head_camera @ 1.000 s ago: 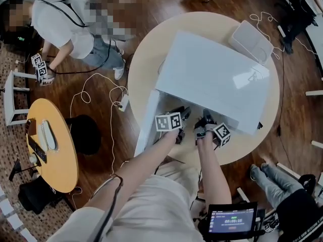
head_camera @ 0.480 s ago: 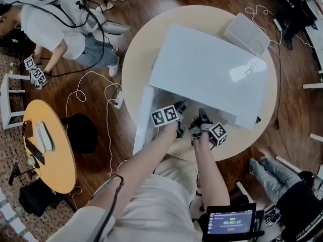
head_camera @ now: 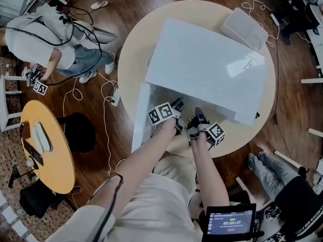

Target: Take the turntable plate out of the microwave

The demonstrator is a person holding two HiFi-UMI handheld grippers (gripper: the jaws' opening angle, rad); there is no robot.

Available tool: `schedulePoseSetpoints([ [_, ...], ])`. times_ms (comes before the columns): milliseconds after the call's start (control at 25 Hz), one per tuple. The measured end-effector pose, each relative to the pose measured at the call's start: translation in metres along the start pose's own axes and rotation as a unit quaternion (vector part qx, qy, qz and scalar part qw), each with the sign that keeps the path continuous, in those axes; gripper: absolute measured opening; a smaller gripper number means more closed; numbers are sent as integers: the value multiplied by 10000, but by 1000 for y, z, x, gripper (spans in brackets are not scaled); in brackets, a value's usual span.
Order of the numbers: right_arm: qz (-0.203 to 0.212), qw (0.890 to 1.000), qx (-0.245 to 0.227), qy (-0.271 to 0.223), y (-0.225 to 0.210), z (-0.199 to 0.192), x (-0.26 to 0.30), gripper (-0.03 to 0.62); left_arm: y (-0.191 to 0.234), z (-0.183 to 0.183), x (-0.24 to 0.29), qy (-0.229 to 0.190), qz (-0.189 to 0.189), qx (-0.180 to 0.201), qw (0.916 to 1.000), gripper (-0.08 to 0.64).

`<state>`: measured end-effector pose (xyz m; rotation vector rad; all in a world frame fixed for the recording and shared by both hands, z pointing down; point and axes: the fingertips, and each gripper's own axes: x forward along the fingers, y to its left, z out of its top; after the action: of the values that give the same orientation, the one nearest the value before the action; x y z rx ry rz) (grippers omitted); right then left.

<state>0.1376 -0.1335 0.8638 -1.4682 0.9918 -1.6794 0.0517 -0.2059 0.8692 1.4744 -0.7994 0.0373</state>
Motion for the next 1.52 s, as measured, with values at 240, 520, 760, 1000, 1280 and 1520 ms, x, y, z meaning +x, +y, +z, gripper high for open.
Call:
schedulePoseSetpoints([
  [240, 16, 9999, -112, -16, 0, 6, -1, 6, -2, -4, 3, -8, -51, -353, 9994, 100],
  [520, 216, 9996, -129, 127, 0, 2, -5, 8, 1, -10, -4, 17, -251, -596, 9979, 87],
  [760, 241, 9971, -704, 149, 1, 7, -6, 107, 1, -11, -9, 41, -383, -713, 9967, 80],
  [1000, 602, 9972, -437, 11, 12, 23, 7, 186, -8, -11, -14, 157, -599, -735, 9954, 66],
  [1280, 795, 9965, -240, -28, 16, 24, 12, 184, -18, -10, -22, 273, -984, -740, 9920, 46],
  [1520, 907, 9958, -89, -131, 14, 25, 13, 56, -31, -6, -29, 286, -1209, -776, 9892, 37],
])
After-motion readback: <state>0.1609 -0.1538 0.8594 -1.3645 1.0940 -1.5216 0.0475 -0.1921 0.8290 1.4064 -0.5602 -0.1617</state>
